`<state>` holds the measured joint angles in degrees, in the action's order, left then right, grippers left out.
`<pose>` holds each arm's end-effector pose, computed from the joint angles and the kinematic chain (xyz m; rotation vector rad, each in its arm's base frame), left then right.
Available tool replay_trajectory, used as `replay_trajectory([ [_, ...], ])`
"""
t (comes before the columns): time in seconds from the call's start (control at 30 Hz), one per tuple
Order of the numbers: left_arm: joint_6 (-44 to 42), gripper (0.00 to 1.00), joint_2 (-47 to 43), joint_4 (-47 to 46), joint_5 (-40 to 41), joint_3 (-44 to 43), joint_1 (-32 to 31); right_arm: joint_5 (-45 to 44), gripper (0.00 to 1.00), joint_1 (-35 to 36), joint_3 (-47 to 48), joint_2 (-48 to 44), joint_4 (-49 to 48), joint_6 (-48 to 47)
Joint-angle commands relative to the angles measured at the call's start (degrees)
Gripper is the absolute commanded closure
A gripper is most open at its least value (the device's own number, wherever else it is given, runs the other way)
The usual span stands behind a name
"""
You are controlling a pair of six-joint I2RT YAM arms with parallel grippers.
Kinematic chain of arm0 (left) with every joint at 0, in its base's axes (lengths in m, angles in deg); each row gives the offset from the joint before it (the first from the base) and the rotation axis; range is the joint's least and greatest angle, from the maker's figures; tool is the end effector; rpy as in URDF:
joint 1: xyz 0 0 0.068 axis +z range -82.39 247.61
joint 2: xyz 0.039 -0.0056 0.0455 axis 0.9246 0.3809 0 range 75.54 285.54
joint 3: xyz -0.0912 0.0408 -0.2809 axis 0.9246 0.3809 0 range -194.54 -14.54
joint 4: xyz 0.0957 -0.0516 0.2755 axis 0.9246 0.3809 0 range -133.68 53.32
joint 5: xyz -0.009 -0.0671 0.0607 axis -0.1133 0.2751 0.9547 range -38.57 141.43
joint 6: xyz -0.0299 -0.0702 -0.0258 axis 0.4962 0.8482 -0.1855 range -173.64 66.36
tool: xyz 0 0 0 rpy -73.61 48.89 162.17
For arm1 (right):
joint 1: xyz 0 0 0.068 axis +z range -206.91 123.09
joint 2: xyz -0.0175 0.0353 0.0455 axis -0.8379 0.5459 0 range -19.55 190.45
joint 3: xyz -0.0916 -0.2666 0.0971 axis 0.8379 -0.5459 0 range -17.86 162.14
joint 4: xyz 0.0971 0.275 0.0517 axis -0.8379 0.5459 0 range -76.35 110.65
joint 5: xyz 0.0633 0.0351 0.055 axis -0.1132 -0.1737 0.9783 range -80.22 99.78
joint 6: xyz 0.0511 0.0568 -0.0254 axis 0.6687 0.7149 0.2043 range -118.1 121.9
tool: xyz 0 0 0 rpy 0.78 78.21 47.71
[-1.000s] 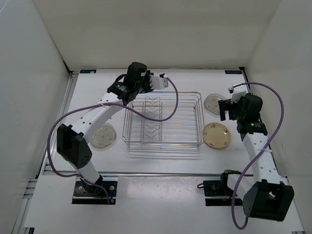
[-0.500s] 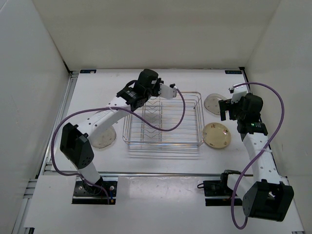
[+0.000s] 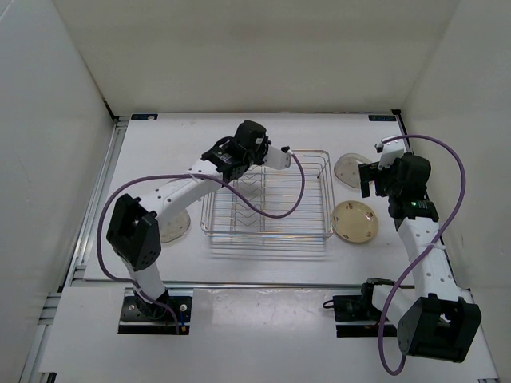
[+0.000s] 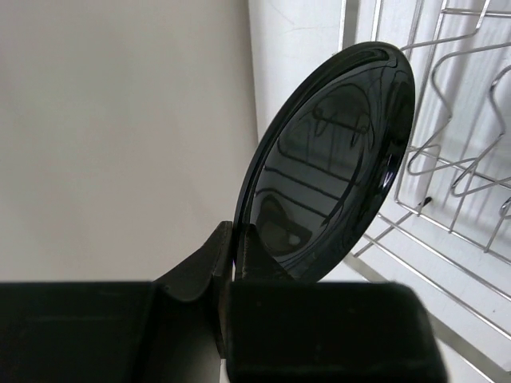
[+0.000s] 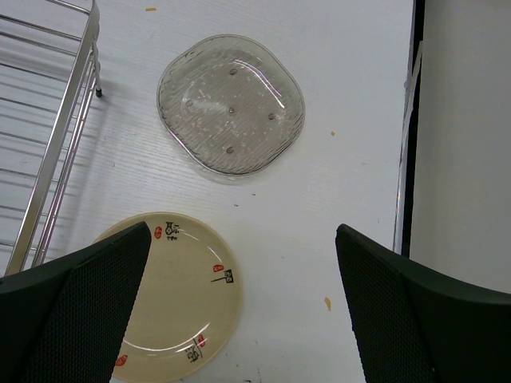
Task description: Load the plates into the dish rack
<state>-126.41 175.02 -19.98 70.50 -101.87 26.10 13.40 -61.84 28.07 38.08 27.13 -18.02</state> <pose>0.3665 -0.2938 0.3170 1.7690 1.3702 0.6676 0.2820 -0.0198 0.2992 -0.3030 1.9928 -0.2132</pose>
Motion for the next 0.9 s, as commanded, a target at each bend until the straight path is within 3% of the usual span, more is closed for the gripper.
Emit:
replay_trajectory([
  [0.0,-0.5,0.9,-0.4,-2.4,0.9,0.2,-0.6,0.6,0.0,-0.3,-0.5,-0.6,-1.2,0.4],
  [0.87,1.2,0.9,3.3,-3.5,-0.3,5.3,-2.2,1.7,0.0,-1.4,-0.5,-1.6,-1.2,0.9],
])
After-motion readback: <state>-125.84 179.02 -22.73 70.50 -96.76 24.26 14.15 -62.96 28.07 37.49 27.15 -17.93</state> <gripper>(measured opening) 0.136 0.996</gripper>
